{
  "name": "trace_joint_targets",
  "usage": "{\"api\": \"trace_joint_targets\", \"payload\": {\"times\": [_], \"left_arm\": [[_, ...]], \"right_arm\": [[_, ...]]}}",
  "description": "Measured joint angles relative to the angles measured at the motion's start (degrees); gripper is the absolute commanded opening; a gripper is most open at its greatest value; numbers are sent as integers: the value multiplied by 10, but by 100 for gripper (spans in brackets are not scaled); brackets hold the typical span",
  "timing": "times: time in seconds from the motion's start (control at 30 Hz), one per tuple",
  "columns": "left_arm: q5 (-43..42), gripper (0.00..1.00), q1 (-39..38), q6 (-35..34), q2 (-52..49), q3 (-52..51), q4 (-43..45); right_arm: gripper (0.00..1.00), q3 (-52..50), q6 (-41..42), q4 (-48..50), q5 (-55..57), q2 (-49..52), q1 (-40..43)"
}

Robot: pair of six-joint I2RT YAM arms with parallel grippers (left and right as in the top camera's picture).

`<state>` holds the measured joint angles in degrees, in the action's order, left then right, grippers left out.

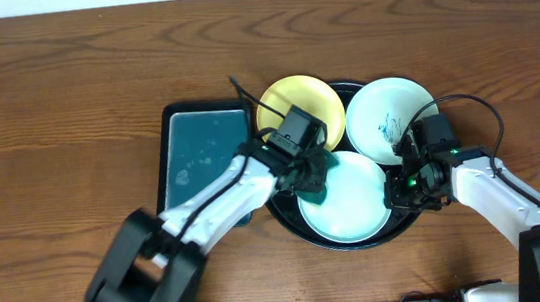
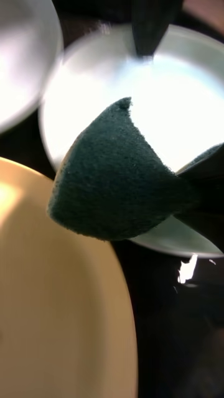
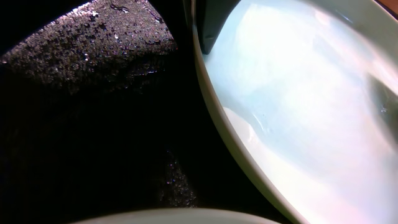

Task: Clean dirty plates on tray and stack at the side
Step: 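Return the sponge to the water tray with the left gripper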

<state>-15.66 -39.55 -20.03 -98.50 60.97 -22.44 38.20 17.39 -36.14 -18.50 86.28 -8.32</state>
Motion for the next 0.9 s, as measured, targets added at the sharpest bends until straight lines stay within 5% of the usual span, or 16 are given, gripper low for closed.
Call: {"api": "trace_joint_targets", "payload": {"times": [0.33,0.9], "left_arm": [[68,8,42,21,151,0,-67],[101,8,287,47,135,-2,-108]], "right_arm": [[1,0,0,0,0,0,0],[1,0,0,1,0,0,0]]}}
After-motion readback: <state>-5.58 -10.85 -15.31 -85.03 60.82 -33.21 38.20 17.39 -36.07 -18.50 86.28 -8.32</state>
